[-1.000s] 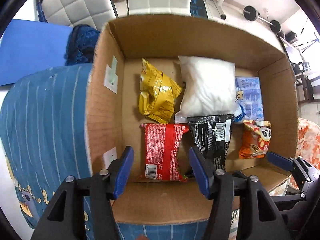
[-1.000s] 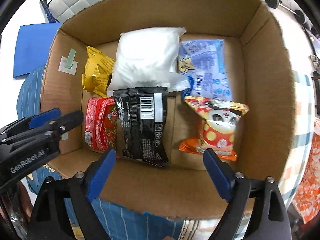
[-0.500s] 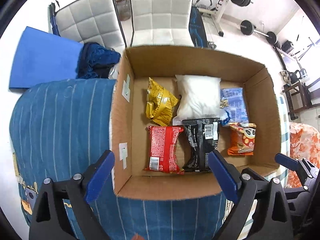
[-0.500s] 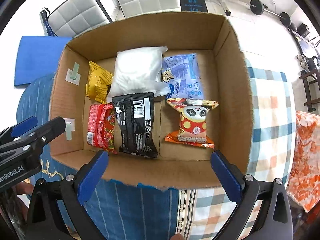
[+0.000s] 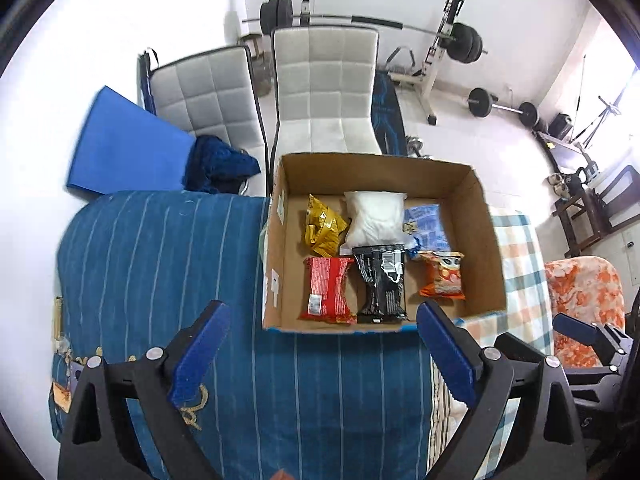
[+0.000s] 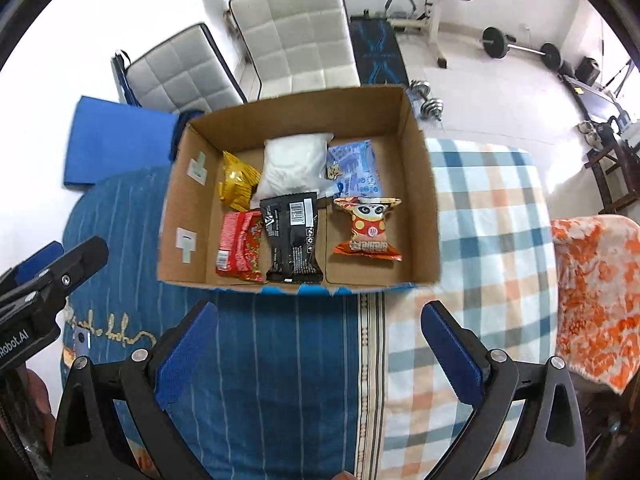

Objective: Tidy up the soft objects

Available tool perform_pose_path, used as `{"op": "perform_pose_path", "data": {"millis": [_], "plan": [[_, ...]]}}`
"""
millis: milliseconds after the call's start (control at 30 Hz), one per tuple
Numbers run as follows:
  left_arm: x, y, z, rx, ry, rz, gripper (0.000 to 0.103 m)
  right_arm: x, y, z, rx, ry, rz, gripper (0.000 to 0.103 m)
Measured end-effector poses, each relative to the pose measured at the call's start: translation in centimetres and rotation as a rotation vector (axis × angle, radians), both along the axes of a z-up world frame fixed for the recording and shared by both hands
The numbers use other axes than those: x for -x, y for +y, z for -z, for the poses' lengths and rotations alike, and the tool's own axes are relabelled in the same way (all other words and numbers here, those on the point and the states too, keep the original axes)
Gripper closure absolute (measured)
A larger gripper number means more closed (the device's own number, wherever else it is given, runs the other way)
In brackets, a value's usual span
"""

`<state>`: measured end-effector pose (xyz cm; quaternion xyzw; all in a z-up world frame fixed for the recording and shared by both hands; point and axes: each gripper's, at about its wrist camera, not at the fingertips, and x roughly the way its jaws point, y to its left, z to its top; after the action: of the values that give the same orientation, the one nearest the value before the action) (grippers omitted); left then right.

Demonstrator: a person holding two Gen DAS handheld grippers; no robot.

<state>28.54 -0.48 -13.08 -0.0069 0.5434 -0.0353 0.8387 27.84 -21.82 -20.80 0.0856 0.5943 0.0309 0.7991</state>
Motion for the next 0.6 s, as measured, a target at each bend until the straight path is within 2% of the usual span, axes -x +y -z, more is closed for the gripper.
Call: {"op": "perform_pose_path", "data": {"millis": [300, 600], "plan": [[7.0, 0.3, -4.9, -0.008, -0.049, 0.024, 0.007, 7.8, -0.6, -7.3, -0.003, -0.102, 0.005, 0.0], [12.0, -0.1, -9.4, 0.03, -0.073, 0.041, 0.007, 13.9, -0.8, -14.0, -0.032, -0.195, 0.015, 0.0]]}}
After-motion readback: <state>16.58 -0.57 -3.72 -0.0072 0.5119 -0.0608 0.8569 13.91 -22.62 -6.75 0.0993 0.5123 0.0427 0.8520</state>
